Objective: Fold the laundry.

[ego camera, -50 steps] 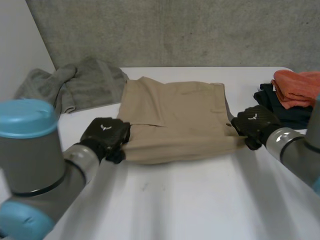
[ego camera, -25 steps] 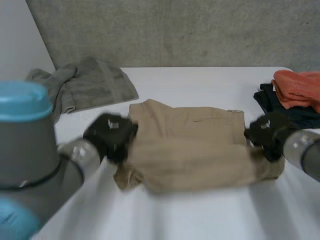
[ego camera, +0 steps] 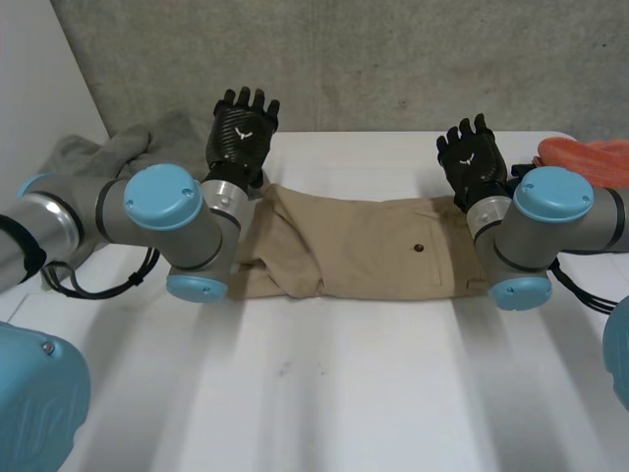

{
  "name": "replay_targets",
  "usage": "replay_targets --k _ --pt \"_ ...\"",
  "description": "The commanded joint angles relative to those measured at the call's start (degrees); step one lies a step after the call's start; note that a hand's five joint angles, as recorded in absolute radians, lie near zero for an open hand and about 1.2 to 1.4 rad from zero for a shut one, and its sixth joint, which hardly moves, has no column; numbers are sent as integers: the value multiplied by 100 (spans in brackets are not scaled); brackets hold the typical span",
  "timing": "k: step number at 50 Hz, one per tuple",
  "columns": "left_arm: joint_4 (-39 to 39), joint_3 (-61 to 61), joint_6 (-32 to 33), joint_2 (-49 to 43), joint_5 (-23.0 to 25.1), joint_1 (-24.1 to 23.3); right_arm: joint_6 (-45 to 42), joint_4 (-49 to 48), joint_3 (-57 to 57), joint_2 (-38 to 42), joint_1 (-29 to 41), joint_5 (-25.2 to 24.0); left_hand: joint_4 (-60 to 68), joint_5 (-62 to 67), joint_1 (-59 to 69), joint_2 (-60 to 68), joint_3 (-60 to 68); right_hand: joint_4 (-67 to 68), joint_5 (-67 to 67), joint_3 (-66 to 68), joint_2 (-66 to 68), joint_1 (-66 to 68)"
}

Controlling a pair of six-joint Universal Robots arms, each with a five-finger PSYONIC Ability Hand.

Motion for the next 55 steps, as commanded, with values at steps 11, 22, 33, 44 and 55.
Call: replay_targets --k 11,22,33,44,55 --pt "-22 -2721 -95 1671 -18 -347 1620 2543 2377 -2202 -387 -450 -170 -279 -127 -168 -198 410 361 405 388 313" --pt "-22 -2977 -174 1636 -36 -312 1629 1973 2660 -1790 -651 -512 -170 -279 -127 -168 -198 1989 1939 1983 1966 1891" --pt "-39 -3152 -552 1925 -27 -312 1612 1718 2756 -1859 -1222 -477 -170 -279 -127 -168 -198 6781 6731 6775 6759 6683" --pt "-171 -3601 -570 2462 -27 -268 -282 1779 2933 -2641 -1662 -441 -170 -279 -127 -168 -198 6781 6731 6775 6759 6683" --pt "-189 -3856 -587 2673 -27 -127 -1227 664 2397 -2555 252 -1187 -170 -279 -127 -168 -198 6781 6731 6775 6759 6683"
